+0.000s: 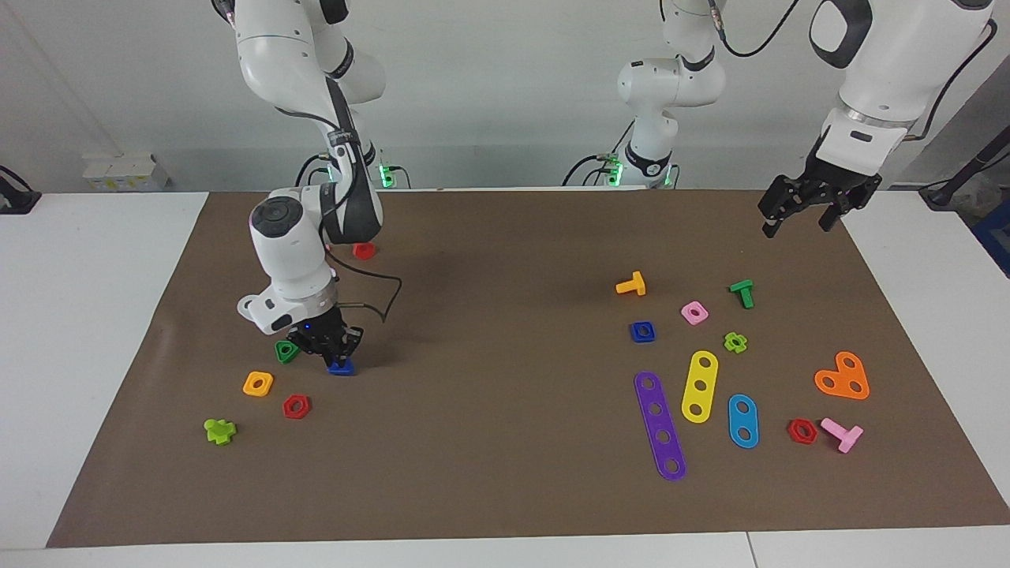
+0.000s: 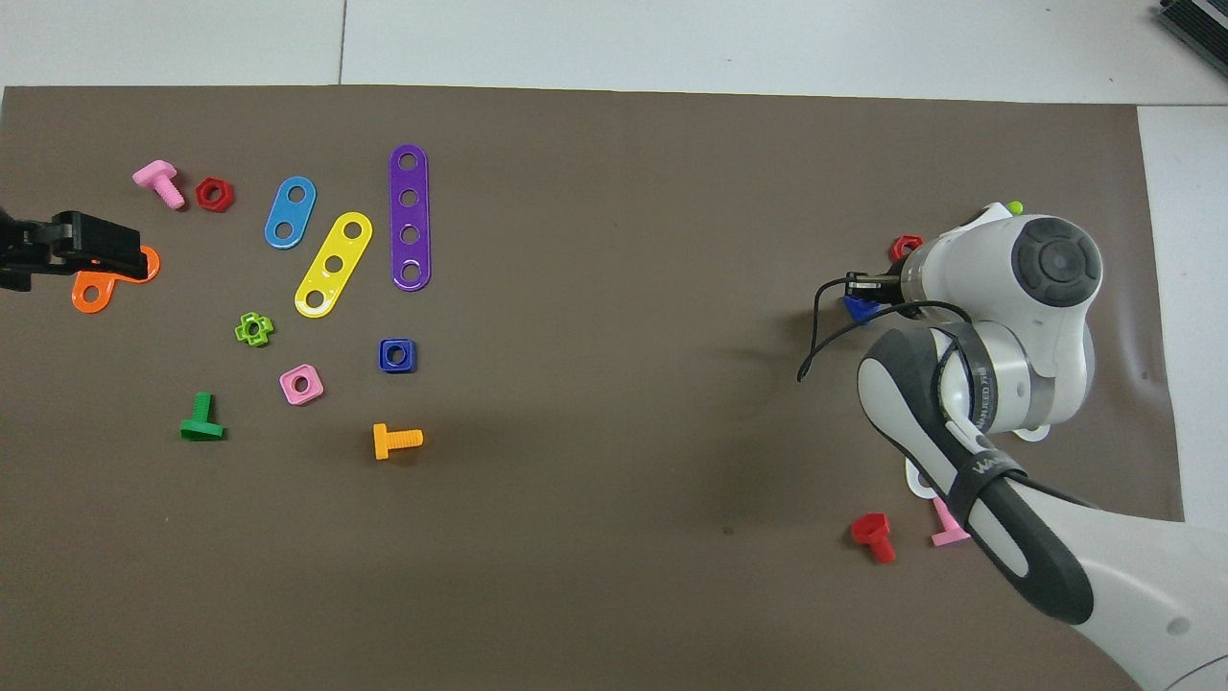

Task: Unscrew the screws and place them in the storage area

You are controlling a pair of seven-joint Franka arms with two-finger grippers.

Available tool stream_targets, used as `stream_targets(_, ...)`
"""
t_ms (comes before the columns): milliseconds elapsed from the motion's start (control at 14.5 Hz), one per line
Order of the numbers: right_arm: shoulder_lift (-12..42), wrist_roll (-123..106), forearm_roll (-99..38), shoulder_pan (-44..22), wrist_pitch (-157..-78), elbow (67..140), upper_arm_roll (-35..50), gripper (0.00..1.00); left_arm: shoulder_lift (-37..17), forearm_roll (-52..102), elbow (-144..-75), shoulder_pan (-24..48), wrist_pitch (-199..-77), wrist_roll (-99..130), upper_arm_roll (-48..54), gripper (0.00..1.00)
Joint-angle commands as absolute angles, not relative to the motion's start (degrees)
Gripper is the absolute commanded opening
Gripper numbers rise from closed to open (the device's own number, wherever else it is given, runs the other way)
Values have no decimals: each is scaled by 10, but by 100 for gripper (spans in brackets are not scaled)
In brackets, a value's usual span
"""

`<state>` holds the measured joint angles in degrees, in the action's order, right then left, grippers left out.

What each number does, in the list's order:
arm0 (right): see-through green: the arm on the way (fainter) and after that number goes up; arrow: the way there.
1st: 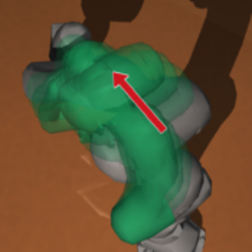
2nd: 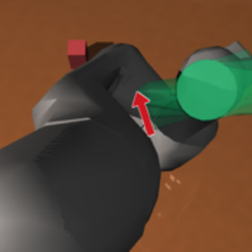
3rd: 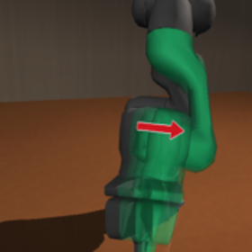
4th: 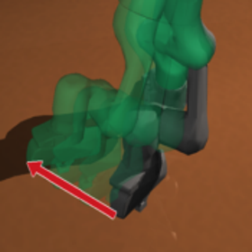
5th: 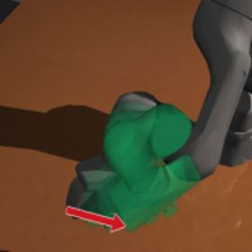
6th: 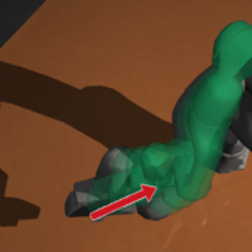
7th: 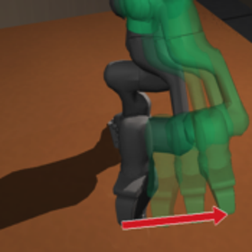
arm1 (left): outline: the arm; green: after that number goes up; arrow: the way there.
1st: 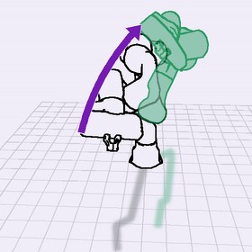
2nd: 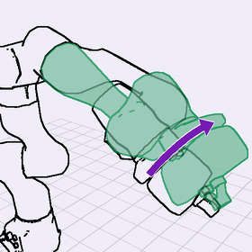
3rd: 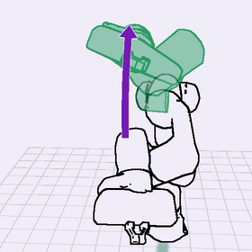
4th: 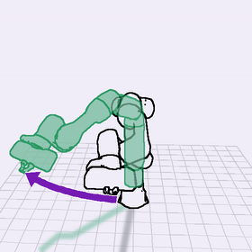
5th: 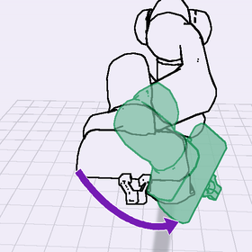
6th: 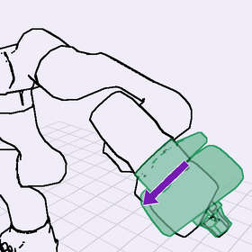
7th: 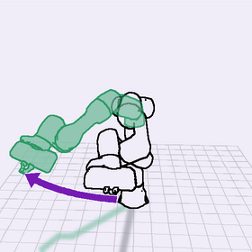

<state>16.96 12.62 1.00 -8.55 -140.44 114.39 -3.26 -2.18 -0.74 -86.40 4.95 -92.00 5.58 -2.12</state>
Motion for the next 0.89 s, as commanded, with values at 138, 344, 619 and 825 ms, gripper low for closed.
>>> stream_targets(138,171,117,-5,-69,-1414,1145,-25,100,-66,-2,-778,48,-879,57,-23,100)
stream_targets(344,148,117,-5,-74,-1396,1138,-25,100,-28,-3,-858,48,-923,55,-23,100)
stream_targets(619,63,116,-5,-77,-1296,1134,-25,100,-23,-3,-873,47,-927,55,-24,100)
stream_targets(825,14,108,-5,-71,-1205,1102,-25,100,-7,-3,-902,47,-928,55,-24,100)
